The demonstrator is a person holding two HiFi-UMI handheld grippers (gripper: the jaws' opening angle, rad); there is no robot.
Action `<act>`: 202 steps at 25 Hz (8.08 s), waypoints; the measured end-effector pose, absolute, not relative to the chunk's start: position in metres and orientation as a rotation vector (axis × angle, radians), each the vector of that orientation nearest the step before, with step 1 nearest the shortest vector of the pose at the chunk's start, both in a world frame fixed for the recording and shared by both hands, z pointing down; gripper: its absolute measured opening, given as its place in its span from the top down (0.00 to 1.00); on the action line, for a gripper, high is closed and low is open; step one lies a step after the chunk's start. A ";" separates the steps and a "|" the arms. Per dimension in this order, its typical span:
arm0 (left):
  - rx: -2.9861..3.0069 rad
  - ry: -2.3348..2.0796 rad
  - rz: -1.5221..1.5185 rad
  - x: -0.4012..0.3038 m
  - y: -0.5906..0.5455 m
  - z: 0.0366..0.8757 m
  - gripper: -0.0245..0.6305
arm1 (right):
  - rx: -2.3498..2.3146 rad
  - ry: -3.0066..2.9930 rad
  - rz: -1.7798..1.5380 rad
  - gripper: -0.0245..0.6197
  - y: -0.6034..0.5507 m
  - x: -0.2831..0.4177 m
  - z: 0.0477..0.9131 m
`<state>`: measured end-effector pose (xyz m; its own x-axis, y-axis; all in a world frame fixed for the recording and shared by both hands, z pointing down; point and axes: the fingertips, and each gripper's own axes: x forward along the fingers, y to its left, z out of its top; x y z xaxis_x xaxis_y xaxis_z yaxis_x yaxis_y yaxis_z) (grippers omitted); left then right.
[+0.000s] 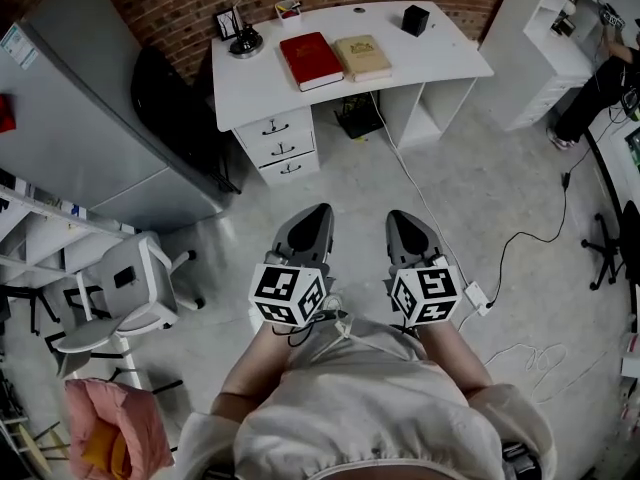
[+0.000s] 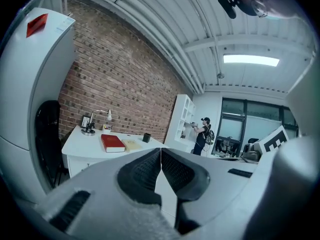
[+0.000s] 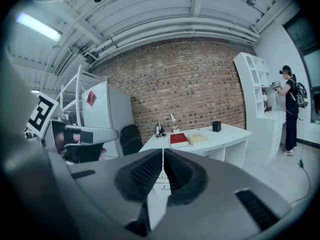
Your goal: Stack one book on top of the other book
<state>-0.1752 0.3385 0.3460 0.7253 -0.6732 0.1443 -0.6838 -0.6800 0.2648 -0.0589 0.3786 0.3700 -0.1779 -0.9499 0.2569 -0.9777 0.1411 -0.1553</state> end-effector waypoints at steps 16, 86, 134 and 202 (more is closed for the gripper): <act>2.524 -1.188 0.053 -0.200 0.226 0.372 0.93 | 1.808 -2.379 0.556 0.92 0.248 -0.075 0.389; 1.981 -1.064 0.512 0.067 -0.236 0.588 0.66 | 1.332 -2.076 0.868 0.65 -0.241 0.180 0.579; 1.768 -1.201 0.595 0.082 -0.253 0.623 0.53 | 1.153 -2.033 1.170 0.69 -0.247 0.190 0.622; 1.882 -1.348 0.335 -0.068 -0.262 0.520 0.61 | 1.363 -2.230 1.017 0.70 -0.246 0.052 0.520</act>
<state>-0.0676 -0.2620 0.5195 0.4021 -0.6831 0.6097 -0.8889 -0.1319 0.4386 0.0522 -0.2456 0.5202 -0.4845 -0.6314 0.6055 -0.8711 0.2849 -0.3999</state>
